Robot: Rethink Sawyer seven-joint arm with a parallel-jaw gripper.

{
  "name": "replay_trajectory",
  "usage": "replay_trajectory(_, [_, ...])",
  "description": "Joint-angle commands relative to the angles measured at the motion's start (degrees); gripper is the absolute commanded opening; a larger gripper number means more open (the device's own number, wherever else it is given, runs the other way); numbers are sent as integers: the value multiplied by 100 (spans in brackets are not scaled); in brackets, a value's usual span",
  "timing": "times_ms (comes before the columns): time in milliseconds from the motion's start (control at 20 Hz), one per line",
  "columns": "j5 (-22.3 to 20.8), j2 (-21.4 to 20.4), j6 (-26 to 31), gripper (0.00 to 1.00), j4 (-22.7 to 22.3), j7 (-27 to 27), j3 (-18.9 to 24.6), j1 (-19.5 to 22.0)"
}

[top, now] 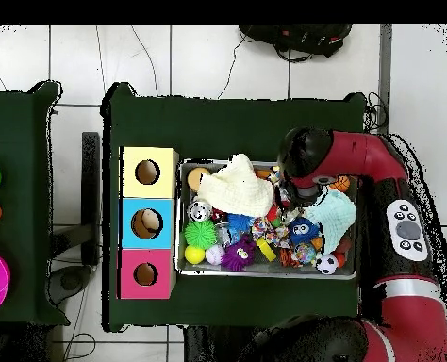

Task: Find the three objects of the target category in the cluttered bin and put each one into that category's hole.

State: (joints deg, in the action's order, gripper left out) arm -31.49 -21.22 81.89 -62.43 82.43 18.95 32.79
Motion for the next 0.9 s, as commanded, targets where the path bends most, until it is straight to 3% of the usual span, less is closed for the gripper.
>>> replay_trajectory(50, [76,202,103,0,292,-1134,462,76])
replay_trajectory(550, [71,389,-515,0,240,-1139,483,194])
replay_trajectory(900, [-111,1122,-1581,0,706,-1732,859,476])
